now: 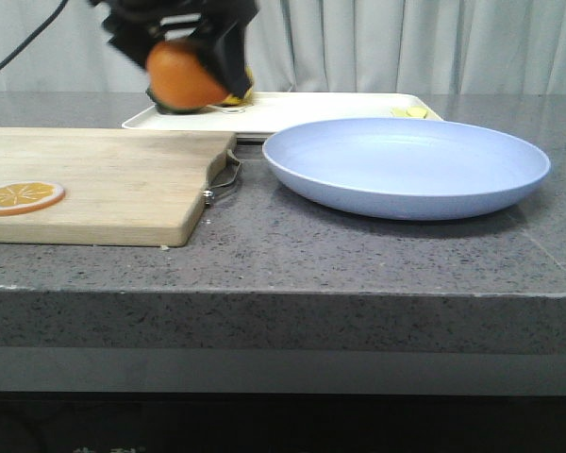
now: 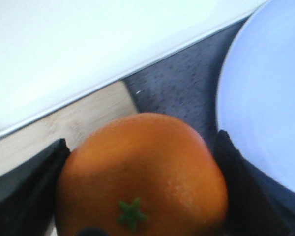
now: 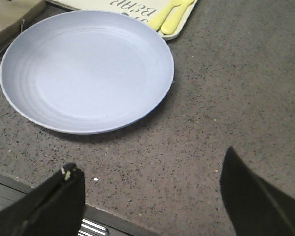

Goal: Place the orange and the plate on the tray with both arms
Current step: 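Carry the orange with the left gripper over the blue plate and lower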

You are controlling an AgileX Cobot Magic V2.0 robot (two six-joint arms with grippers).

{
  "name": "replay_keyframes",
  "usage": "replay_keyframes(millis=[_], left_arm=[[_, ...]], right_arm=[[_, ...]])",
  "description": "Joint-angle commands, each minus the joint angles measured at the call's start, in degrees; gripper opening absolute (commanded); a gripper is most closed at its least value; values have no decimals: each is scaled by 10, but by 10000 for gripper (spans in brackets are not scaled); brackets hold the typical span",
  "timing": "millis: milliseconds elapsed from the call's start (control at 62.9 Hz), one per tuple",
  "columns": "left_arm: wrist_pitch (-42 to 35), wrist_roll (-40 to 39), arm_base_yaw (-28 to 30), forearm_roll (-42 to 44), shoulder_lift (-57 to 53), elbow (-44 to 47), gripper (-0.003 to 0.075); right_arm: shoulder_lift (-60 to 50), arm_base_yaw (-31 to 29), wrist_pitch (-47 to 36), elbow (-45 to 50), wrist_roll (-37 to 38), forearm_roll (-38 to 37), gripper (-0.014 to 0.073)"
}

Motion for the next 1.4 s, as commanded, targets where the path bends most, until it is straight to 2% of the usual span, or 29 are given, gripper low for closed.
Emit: replay_keyframes(millis=[0,398,923,986,1082,1177,1384], left_arm=[[-13,-1,-23,-4,-22,-56,382],[9,-1,-104,-4,56,-158,382],[-33,-1,-164,-4,118,-175,384],[-36,-1,-167,-4,121,-175,410],[-36,-1,-170,-4,125,-176,521],[-36,-2,-171,-4,125,-176,587],[-18,-8,-171,-8,125,-184,626]], right_arm=[[4,0,-34,-21,-7,0,578],[4,0,-34,-21,-7,0,578],[4,0,-34,-21,-7,0,578],[4,0,-34,-21,-7,0,578],[4,0,-34,-21,-7,0,578],[4,0,-34,-21,-7,0,578],[4,0,-37,-21,-7,0,578]])
